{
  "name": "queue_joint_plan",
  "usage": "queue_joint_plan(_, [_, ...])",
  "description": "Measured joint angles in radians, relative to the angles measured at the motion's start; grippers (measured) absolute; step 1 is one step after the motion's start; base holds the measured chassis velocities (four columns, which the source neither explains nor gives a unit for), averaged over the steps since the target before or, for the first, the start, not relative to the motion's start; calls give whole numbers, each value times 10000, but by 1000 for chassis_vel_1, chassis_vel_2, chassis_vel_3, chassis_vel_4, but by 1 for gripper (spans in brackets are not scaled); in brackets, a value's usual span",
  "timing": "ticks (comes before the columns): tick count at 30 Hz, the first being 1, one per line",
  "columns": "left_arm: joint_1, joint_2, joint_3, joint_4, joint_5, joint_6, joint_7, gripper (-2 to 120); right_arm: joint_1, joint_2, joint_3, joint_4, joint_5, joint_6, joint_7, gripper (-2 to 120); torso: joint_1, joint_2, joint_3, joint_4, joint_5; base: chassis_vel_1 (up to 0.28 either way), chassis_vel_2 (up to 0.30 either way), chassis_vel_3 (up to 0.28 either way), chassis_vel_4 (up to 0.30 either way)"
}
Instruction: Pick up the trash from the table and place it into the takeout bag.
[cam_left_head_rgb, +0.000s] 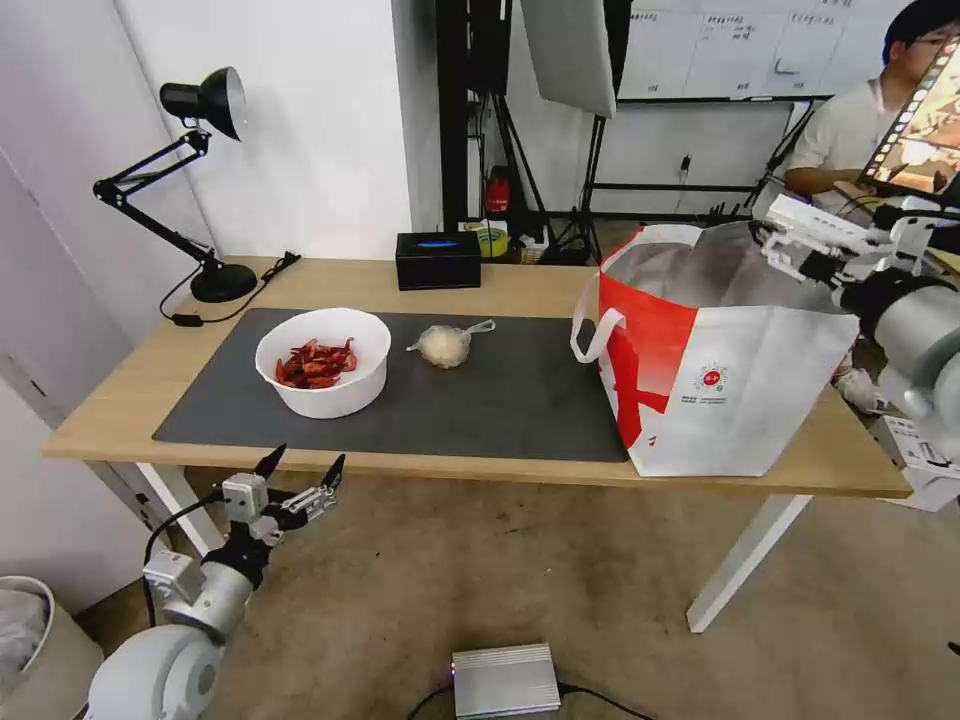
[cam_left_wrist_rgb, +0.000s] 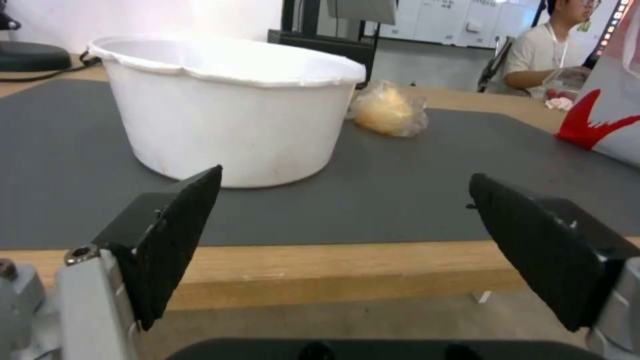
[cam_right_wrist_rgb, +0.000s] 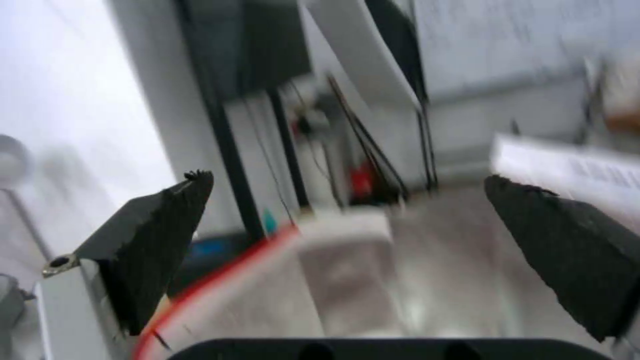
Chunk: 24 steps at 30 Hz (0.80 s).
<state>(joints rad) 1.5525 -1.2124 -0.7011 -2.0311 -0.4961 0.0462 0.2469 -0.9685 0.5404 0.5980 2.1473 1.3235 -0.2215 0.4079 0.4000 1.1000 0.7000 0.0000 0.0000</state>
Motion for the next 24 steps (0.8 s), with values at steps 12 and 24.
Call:
queue_joint_plan(12, [64, -121, -162, -55, 17, 8, -74, 100, -1214, 1233, -719, 430, -4645, 3025, -1915, 100, 1, 0, 0, 2, -2, 0, 0, 0, 0])
queue_joint_plan(24, [64, -151, -155, -92, -44, 38, -490, 100, -4167, 3093, -144, 820, -7528, 4537, -2611, 100, -1, 0, -1, -1, -1, 0, 0, 0, 0])
